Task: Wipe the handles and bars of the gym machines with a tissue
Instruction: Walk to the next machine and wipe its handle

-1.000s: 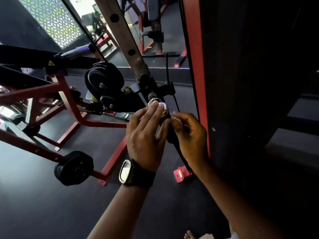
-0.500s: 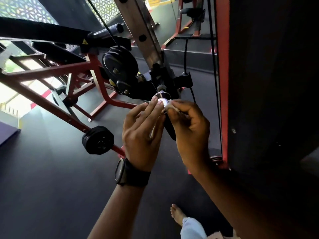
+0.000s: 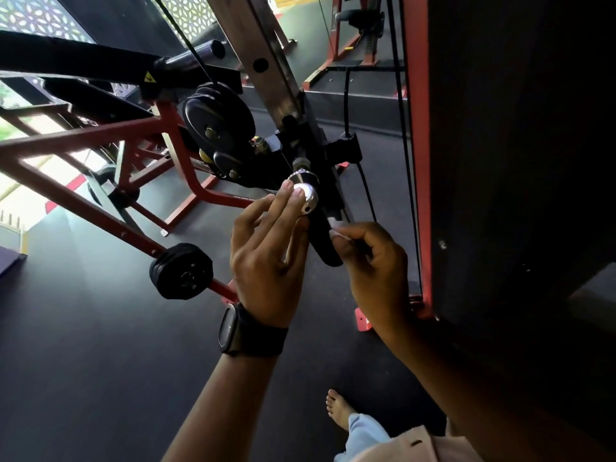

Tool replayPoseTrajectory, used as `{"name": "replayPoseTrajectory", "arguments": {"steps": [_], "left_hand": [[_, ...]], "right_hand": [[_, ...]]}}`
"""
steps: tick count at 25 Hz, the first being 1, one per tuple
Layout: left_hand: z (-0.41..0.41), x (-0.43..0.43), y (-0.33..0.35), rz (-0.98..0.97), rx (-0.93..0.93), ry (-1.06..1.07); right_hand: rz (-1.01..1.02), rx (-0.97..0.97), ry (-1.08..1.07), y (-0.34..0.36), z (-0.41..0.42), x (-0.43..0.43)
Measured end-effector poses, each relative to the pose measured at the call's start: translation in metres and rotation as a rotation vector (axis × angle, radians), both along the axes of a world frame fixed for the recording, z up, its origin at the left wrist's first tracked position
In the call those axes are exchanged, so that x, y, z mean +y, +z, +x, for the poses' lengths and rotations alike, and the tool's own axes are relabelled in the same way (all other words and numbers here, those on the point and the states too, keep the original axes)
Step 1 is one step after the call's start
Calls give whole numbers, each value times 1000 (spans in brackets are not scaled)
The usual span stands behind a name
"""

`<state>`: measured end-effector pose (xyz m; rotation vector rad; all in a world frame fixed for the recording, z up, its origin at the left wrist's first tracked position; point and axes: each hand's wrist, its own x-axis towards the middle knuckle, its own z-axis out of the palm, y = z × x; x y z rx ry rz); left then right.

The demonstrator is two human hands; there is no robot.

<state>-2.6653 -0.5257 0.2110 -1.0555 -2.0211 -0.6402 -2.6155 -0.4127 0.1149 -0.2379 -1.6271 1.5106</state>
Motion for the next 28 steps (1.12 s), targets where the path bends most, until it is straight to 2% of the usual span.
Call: {"name": "replayPoseTrajectory", "arguments": {"steps": [2, 6, 11, 14, 21, 25, 28], "left_hand": [[-1, -1, 1, -16, -2, 9], [0, 0, 0, -10, -5, 34], [2, 4, 1, 30, -7, 14], [3, 3, 0, 24, -18, 10], [2, 0, 0, 8, -12, -6], [-1, 1, 2, 15, -23, -24], [0, -3, 1, -8, -10, -17]], "right_hand": [[-26, 8, 4, -9, -1, -2], [-30, -128, -8, -37, -1, 2], [33, -322, -3, -38, -27, 18], [-14, -339, 12, -44, -30, 19], [64, -353, -60, -39, -56, 30], [-9, -433, -43, -24, -77, 43], [34, -391, -28, -29, -73, 39]]}}
